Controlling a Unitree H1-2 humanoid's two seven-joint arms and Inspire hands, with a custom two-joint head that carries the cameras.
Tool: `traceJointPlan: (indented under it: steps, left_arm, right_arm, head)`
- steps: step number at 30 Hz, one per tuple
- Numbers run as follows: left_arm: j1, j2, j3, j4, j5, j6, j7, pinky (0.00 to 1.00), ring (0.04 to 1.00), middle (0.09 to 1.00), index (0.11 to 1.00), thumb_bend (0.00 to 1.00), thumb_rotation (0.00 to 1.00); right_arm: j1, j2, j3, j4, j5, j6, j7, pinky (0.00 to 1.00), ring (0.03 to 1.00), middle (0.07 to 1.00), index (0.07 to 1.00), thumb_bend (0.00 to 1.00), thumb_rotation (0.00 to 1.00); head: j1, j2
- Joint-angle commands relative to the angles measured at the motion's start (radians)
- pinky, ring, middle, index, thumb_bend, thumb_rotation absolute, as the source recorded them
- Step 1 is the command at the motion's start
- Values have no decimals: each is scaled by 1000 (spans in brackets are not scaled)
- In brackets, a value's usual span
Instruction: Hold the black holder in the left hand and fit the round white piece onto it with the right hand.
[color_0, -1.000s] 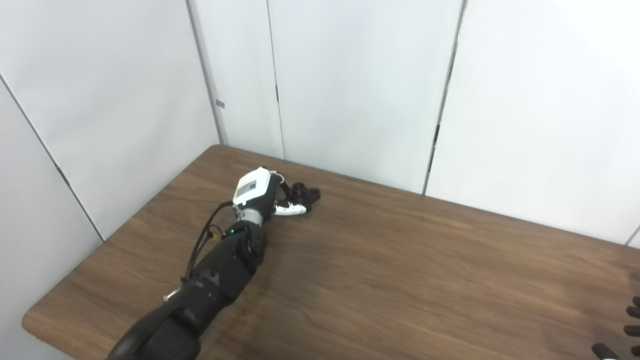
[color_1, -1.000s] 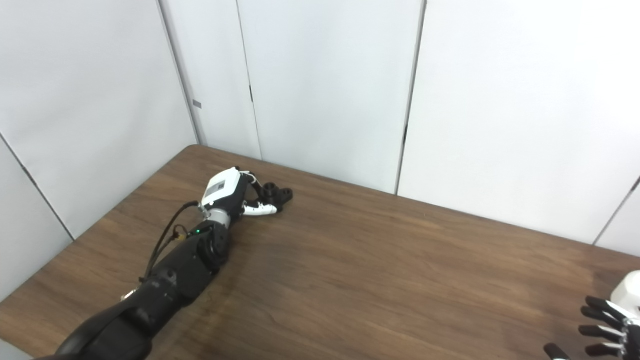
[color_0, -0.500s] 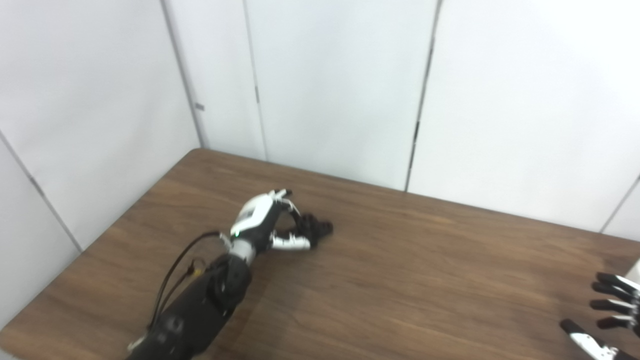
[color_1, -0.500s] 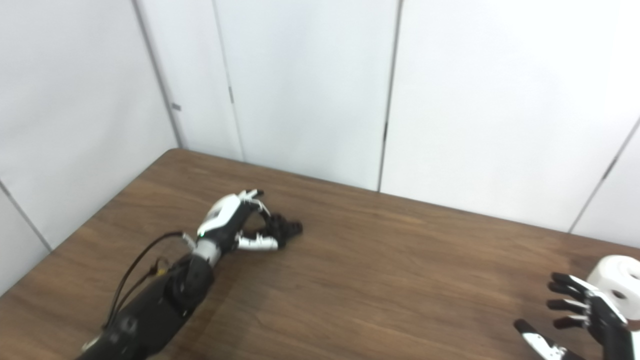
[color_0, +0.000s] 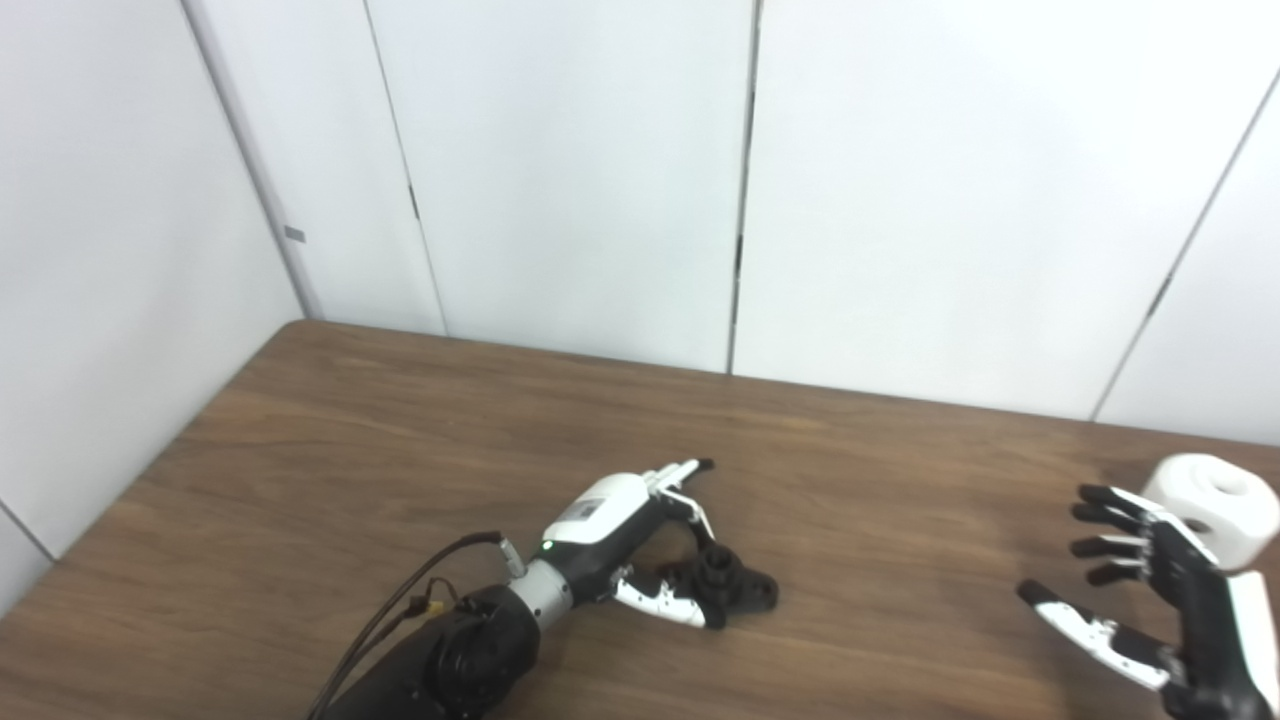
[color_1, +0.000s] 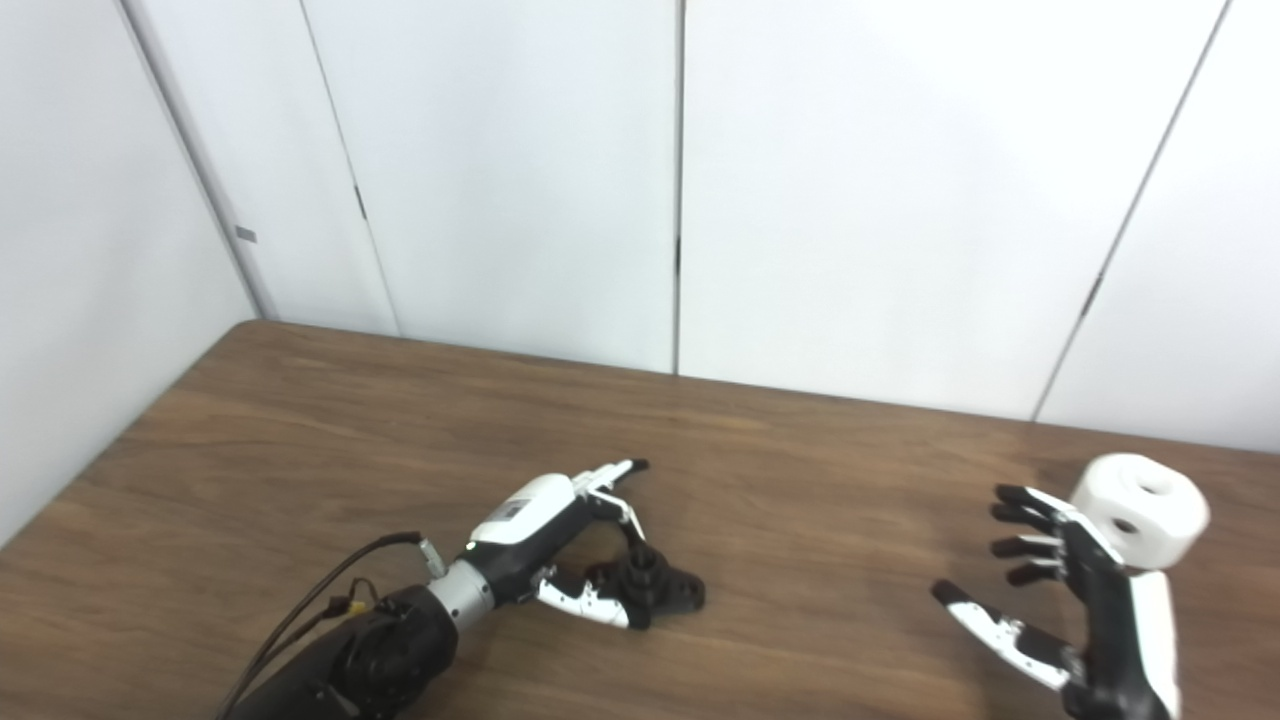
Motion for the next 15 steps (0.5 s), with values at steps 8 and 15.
traceJointPlan:
  steps: [8, 15]
  left_arm:
    - [0, -54, -127, 102, 122, -93, -58, 941, 1000, 992, 489, 523, 66]
    - [-8, -54, -172, 136, 173, -74, -73, 934, 1000, 993, 490, 523, 63]
  right_arm:
    - [-25, 9, 22, -35, -26, -46, -28, 476, 600, 695, 727, 539, 52]
    - [-31, 8, 34, -71, -57, -7, -11, 480, 602, 697, 729, 536, 68]
  head:
    - [-114, 27]
    - [-230, 26]
